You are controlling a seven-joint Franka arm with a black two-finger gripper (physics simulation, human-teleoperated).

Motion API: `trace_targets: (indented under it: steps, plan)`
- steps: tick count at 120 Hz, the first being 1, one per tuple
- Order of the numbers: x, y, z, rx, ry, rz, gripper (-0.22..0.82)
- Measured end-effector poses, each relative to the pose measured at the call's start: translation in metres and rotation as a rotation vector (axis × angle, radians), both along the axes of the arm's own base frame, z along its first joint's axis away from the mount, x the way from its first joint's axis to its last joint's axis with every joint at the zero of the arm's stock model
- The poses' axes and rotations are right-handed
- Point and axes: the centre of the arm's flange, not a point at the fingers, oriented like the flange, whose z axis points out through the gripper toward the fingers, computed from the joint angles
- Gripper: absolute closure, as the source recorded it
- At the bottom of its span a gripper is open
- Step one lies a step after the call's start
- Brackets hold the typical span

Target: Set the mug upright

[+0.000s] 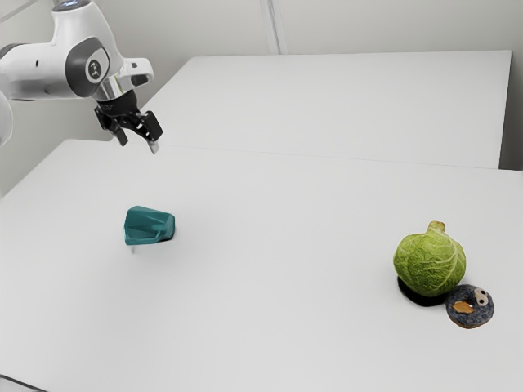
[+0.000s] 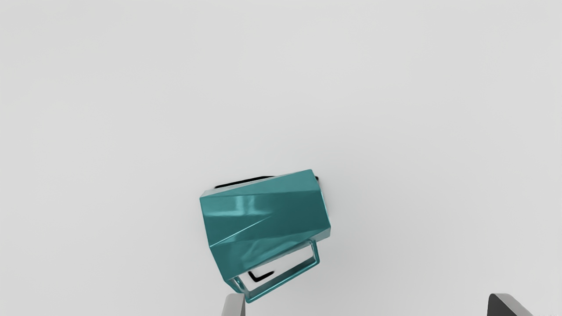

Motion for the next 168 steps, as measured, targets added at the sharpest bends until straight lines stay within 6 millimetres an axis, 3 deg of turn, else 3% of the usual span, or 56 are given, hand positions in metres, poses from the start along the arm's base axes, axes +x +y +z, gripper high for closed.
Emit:
trace_targets:
  steps: [19,37,57,94,116,133,168]
  plan:
    - [-0.008,0.008,-0.006,-0.032,0.011,0.020,0.00]
    - [-0.018,0.074,-0.034,-0.126,0.035,0.139,0.00]
    - [-0.004,0.097,-0.064,-0.181,0.070,0.132,0.00]
    - [-0.011,0.170,-0.135,-0.378,0.152,0.158,0.00]
    - [-0.014,0.188,-0.176,-0.530,0.180,0.144,0.00]
    - [-0.013,0.189,-0.203,-0.638,0.186,0.124,0.00]
    - [-0.017,0.192,-0.229,-0.779,0.160,0.100,0.00]
